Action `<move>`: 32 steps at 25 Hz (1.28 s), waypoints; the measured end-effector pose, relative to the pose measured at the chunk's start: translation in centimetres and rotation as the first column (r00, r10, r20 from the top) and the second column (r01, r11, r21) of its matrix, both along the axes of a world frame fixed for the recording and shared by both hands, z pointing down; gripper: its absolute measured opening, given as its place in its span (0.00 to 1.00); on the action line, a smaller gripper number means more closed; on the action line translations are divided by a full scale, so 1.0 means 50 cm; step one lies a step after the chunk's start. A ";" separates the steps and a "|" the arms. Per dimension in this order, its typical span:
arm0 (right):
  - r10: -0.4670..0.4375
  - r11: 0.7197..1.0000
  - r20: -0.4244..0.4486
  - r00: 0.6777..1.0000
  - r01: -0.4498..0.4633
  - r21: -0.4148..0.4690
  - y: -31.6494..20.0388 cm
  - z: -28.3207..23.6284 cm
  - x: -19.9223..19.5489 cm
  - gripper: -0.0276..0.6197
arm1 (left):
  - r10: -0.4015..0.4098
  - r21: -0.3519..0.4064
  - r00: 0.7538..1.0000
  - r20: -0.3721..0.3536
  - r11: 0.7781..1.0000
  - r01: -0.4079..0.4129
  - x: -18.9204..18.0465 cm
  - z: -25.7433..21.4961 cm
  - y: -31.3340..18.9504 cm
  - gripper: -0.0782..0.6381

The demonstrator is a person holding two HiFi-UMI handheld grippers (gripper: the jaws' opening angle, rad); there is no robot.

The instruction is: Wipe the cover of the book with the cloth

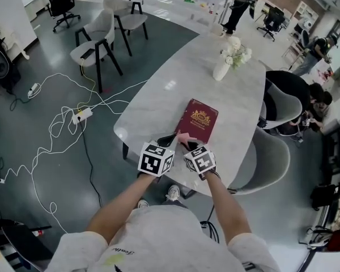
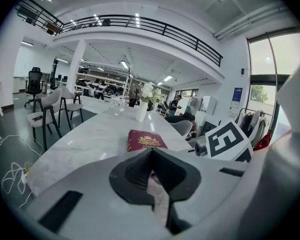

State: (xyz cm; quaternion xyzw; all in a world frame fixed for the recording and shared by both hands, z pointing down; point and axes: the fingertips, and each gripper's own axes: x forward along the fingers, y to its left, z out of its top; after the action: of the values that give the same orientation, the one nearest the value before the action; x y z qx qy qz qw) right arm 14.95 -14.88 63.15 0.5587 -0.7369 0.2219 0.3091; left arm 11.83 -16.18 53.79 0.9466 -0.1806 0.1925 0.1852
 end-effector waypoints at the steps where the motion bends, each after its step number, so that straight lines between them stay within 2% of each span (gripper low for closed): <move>1: 0.008 1.000 -0.001 1.000 -0.008 -0.001 0.006 0.000 0.002 0.07 | 0.007 -0.001 1.000 0.000 1.000 -0.007 0.002 -0.001 0.005 0.12; 16: 0.111 0.994 -0.011 0.994 -0.111 -0.003 0.073 -0.003 0.037 0.07 | 0.076 0.005 0.997 0.000 0.997 -0.076 0.014 -0.006 0.056 0.12; 32: 0.250 0.957 0.058 0.967 -0.255 0.140 0.100 -0.114 0.035 0.07 | 0.111 0.027 0.994 -0.012 0.993 -0.111 -0.007 -0.035 0.085 0.12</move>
State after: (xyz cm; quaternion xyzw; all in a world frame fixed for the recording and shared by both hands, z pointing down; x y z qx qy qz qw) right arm 16.69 -9.90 57.46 0.6649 -0.6798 0.2158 0.2219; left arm 11.50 -11.94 52.06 0.9588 -0.1289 0.1937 0.1629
